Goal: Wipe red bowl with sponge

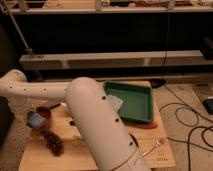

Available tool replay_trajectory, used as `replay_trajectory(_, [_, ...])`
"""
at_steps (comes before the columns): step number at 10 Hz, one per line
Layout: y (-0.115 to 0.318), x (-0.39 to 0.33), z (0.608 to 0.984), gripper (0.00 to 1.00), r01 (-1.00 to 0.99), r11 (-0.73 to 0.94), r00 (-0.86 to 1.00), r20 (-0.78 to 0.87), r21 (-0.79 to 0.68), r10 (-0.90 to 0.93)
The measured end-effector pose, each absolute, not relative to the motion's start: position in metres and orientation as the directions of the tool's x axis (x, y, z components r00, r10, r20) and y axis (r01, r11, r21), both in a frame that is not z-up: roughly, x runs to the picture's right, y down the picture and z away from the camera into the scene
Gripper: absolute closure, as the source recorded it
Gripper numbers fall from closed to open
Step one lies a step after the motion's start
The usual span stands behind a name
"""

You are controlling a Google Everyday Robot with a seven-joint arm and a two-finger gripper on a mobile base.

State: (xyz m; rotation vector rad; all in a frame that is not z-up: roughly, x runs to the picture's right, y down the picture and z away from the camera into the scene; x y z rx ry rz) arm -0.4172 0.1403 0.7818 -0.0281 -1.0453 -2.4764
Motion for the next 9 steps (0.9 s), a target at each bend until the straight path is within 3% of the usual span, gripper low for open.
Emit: replay_trajectory(9, [0.093, -0.398, 0.818, 1.0, 0.527, -0.616, -0.841, 0.254, 0.586, -0.478])
